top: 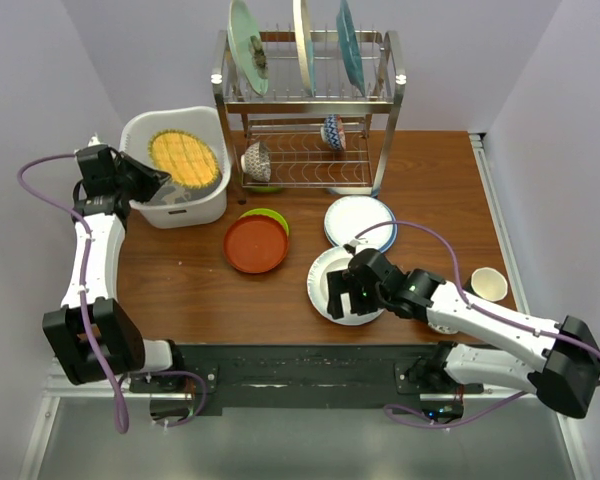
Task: Place the plates into the plastic bin on the countertop
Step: Place the plate in the plastic bin.
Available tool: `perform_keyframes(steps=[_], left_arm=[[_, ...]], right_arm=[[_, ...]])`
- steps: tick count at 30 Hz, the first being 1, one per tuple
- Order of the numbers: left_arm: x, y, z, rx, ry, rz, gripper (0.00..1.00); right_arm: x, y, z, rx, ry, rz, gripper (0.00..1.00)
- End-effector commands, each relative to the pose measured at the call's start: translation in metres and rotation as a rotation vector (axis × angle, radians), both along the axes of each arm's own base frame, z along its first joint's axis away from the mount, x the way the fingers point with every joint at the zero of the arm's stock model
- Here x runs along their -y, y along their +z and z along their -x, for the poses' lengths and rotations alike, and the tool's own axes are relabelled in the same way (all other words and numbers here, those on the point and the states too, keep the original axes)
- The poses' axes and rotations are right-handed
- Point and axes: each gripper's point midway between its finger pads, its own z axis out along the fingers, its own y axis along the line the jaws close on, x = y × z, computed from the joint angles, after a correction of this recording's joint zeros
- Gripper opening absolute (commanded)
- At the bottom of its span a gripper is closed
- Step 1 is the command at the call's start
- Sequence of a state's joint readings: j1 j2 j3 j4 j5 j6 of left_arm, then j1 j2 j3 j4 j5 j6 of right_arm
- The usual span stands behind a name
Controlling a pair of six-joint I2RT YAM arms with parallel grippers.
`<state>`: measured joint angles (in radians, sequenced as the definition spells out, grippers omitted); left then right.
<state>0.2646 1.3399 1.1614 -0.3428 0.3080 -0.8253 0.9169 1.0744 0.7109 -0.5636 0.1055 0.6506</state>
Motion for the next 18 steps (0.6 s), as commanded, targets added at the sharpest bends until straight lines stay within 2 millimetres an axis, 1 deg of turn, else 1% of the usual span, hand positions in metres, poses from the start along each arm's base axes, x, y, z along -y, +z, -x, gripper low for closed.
perform_keyframes(steps=[1, 6, 8, 17, 18], left_arm=[[-0.012, 0.037, -0.024, 0.129, 0.030, -0.006, 0.00], [-0.019, 0.024, -0.032, 0.108, 0.059, 0.010, 0.00], [-0.020, 0.022, -0.036, 0.110, 0.062, 0.015, 0.00], [-0.032, -0.003, -0.058, 0.051, 0.087, 0.006, 0.00], [-0.034, -0.008, -0.060, 0.040, 0.093, 0.007, 0.00]], right_arm=[[-0.006, -0.001, -0.002, 0.006, 0.018, -0.016, 0.99], [-0.012, 0.000, -0.001, -0.006, 0.029, -0.037, 0.99], [-0.013, 0.000, -0.001, -0.008, 0.028, -0.037, 0.99], [-0.013, -0.004, -0.001, -0.014, 0.035, -0.032, 0.99], [-0.013, -0.004, 0.000, -0.016, 0.036, -0.031, 0.99]])
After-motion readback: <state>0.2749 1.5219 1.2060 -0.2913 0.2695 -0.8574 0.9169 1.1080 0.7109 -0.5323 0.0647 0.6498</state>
